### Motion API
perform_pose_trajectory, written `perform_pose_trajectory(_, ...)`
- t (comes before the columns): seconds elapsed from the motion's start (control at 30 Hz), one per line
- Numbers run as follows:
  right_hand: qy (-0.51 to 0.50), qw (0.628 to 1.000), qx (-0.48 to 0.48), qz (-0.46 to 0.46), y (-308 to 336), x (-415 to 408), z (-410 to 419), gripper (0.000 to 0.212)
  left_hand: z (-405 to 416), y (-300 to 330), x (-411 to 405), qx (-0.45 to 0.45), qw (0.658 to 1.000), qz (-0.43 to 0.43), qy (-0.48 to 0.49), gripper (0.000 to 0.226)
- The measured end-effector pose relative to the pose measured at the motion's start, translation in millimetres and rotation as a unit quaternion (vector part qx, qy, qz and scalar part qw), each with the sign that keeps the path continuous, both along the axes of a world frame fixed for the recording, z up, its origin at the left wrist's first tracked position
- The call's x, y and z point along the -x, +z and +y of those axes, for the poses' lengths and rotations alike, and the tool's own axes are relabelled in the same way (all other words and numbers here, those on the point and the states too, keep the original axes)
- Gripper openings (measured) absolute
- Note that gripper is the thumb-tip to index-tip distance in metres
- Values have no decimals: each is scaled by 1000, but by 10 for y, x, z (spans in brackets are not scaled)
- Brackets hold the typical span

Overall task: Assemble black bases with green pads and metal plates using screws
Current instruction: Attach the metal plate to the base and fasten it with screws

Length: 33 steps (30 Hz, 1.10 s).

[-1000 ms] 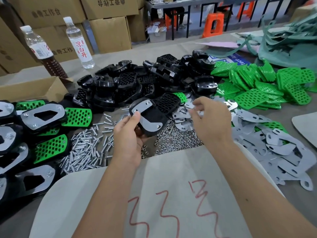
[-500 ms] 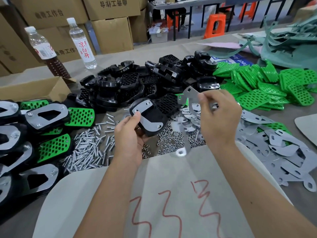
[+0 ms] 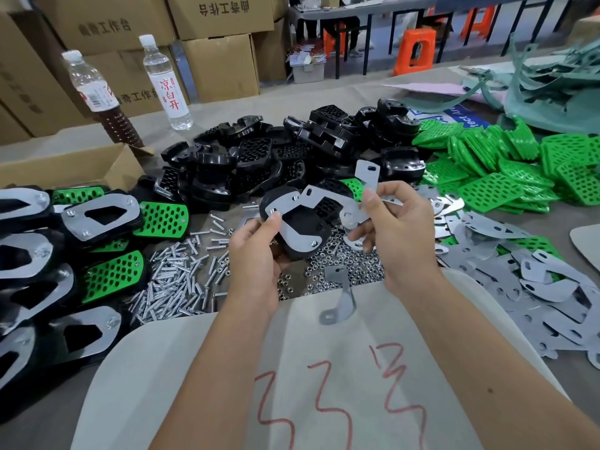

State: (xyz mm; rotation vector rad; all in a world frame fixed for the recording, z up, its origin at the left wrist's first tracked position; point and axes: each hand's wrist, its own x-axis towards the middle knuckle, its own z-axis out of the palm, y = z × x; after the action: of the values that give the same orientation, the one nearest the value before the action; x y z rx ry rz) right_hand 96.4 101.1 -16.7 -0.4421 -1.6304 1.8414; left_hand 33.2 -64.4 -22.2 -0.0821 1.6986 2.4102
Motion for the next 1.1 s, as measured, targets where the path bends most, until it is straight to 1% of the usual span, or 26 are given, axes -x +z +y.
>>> perform_pose_trajectory(0.07, -20, 1000, -14, -7, -11, 3, -3, 18, -2, 9, -5, 3, 1000, 0, 2, 11)
perform_pose_trajectory(0.13, -63, 997, -37, -12, -7, -4, 10, 21, -1, 14, -16, 14, 1000, 7, 3, 13)
perform_pose_trajectory(0.2, -70, 997, -21, 21, 25, -17, 21, 19, 1, 14, -28, 33, 999, 26, 9, 15)
perform_pose_trajectory(0.27, -14, 999, -5, 53, 60, -32, -2, 16, 1, 28, -46, 70, 995, 65, 15, 16)
perform_pose_trajectory(0.3, 25, 998, -9, 55, 68, -36, -36, 14, 3, 45, -63, 89, 992, 88, 16, 18)
perform_pose_trajectory(0.37, 97, 994, -36, 39, 54, -33, -127, 12, 11, 69, -97, 114, 986, 122, 4, 25)
perform_pose_trajectory(0.43, 134, 989, -70, 7, 20, -23, -210, 11, 11, 77, -122, 125, 982, 140, -8, 25)
perform_pose_trajectory(0.5, 124, 989, -74, -11, -5, -17, -251, 12, 3, 75, -128, 125, 982, 140, -7, 28)
perform_pose_trajectory(0.57, 105, 992, -67, -12, -19, -20, -250, 11, -6, 81, -123, 101, 988, 119, 2, 32)
perform_pose_trajectory(0.7, 108, 991, -71, -28, -34, -23, -231, 13, -15, 87, -109, 58, 995, 84, -6, 22)
perform_pose_trajectory(0.8, 114, 990, -72, -34, -36, -25, -241, 15, -15, 73, -107, 59, 995, 83, -18, 24)
perform_pose_trajectory(0.97, 107, 989, -86, -56, -37, -24, -247, 21, -14, 68, -97, 59, 993, 98, -20, 40)
perform_pose_trajectory(1.03, 109, 989, -79, -59, -36, -22, -243, 22, -12, 55, -89, 55, 994, 95, -19, 40)
perform_pose_trajectory(1.1, 113, 989, -72, -56, -34, -24, -236, 21, -11, 40, -81, 49, 995, 90, -18, 34)
